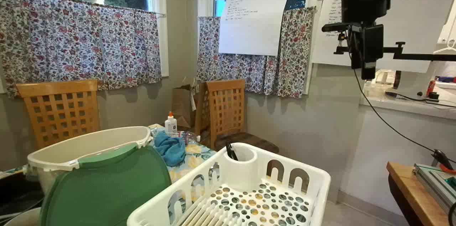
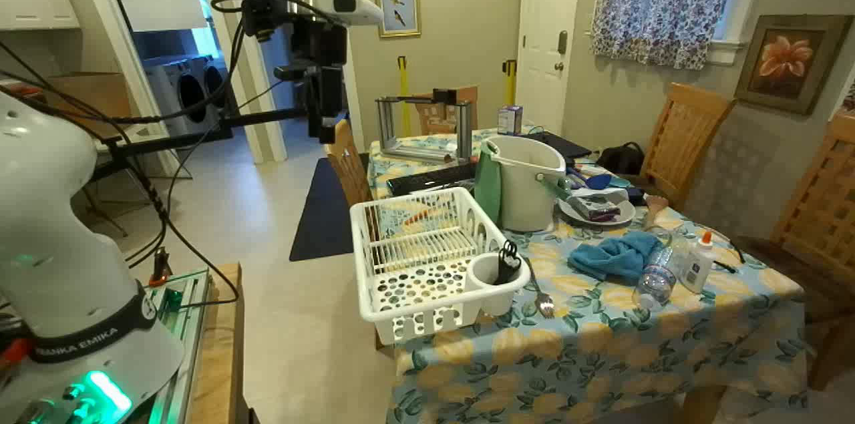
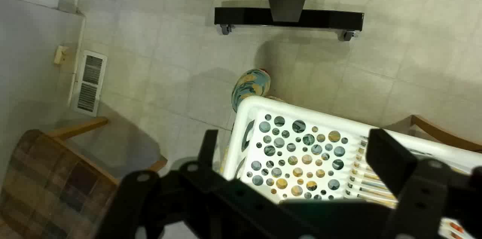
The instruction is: Move the spoons to the table, then put the fork on the plate rack
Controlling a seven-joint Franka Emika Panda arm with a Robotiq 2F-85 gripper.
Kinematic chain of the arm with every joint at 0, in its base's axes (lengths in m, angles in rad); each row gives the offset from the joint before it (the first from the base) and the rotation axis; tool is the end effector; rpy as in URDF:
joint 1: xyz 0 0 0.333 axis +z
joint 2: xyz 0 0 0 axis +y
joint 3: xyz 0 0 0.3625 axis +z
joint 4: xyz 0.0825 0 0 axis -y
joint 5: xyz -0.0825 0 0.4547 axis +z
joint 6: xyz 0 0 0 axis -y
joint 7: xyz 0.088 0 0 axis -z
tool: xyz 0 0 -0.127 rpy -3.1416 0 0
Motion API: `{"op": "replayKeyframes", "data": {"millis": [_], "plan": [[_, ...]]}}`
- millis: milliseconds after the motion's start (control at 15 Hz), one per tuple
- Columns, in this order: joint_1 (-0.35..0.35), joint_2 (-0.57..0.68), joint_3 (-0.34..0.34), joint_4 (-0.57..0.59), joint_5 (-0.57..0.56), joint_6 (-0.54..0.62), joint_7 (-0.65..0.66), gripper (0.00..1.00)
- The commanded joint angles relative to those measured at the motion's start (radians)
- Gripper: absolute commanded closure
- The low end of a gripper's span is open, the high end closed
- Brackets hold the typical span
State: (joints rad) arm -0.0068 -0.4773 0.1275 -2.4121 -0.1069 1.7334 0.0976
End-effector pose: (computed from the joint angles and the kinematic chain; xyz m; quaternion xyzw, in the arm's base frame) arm 0.4206 0.0409 0.4657 0.9914 0.0155 -0.0937 0.0906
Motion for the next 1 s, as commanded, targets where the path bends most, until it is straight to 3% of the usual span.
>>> {"op": "replayKeyframes", "data": {"millis": [0,400,933], "plan": [[0.019,0.002,-0.017,0.002,-0.007,-0.003,0.007,0.0],[0.01,0.01,-0.016,0.004,-0.014,0.003,0.028,0.0],[-0.087,0.12,-0.075,-0.008,-0.137,0.341,0.144,0.0]]}}
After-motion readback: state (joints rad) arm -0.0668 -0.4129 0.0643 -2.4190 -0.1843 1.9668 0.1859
